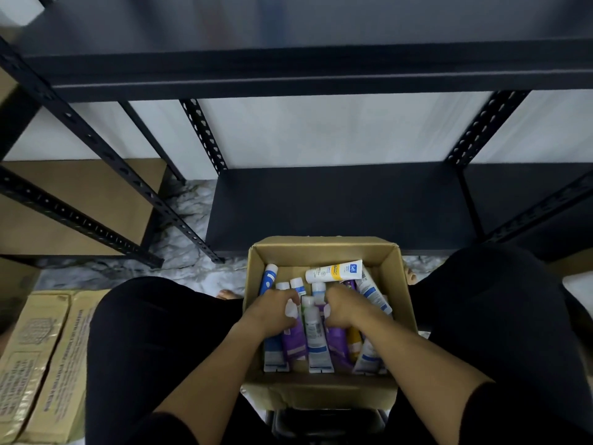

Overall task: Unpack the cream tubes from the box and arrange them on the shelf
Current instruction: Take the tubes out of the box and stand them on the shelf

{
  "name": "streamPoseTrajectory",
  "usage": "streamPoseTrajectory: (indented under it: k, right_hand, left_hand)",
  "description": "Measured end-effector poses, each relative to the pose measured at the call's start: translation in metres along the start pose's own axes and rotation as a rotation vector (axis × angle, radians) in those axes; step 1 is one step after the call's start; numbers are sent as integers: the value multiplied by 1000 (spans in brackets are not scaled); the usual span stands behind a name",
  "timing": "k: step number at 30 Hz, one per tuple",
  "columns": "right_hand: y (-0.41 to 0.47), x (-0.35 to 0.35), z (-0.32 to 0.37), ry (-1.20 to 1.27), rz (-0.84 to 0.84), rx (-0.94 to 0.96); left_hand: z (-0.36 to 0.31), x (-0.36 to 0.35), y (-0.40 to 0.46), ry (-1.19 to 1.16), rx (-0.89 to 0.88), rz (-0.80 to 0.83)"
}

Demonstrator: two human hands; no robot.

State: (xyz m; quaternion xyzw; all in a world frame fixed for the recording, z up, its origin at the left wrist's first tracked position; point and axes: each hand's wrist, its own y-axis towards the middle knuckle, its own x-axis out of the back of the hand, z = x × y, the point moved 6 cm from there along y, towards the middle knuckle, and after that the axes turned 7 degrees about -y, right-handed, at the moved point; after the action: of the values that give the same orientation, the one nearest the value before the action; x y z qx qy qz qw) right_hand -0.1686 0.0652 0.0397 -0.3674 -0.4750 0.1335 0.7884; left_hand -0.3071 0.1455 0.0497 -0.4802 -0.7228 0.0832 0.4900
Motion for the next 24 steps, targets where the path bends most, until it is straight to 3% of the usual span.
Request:
streamPoseTrajectory:
  k: [9, 14, 18, 24]
  right_hand:
    - [-42, 68, -47, 356, -238, -139]
    - [-53, 72, -71, 757, -389, -186]
    - [-62, 67, -72, 1111, -404, -197]
    - [-78, 65, -63, 1211, -348, -180]
  left_hand:
    - [-5, 51, -26, -27, 12, -211]
    - [-5, 73, -44, -292, 23, -436]
    - [0, 78, -52, -512, 96, -581]
    - [10, 68, -45, -1029, 180, -529]
